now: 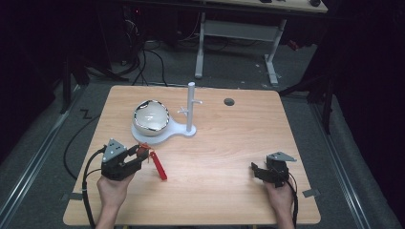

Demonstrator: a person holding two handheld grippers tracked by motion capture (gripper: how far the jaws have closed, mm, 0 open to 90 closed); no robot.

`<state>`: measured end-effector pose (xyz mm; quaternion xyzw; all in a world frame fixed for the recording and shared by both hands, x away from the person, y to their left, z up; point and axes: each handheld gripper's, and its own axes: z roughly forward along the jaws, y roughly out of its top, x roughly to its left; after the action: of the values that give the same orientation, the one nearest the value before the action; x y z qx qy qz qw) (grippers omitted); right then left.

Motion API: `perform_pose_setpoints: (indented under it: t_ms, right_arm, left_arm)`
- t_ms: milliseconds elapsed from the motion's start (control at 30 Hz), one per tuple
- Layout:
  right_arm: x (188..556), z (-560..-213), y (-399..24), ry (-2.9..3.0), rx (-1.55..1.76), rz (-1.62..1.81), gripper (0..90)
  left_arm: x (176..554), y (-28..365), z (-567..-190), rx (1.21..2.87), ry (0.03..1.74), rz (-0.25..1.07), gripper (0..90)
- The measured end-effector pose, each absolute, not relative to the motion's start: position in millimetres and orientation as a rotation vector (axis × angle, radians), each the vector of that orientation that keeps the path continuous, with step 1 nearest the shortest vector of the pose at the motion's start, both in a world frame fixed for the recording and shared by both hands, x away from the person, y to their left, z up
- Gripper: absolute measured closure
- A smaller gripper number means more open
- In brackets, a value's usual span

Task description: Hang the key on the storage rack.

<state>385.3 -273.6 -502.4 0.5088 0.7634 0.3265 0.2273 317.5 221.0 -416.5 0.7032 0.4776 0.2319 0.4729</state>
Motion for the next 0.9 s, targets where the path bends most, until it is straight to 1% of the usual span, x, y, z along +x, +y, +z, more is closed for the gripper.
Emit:
perform_pose_setpoints:
  t_ms: [500,900]
  right_arm:
    - [385,-502,-274,2.104,1.401,0.899,30.7]
    - [385,-502,-274,2.104,1.401,0.9,30.8]
  left_arm:
    - [330,214,-383,1.692,1.085,0.554,57.2]
    - [348,203,-368,1.699,1.045,0.546,57.2]
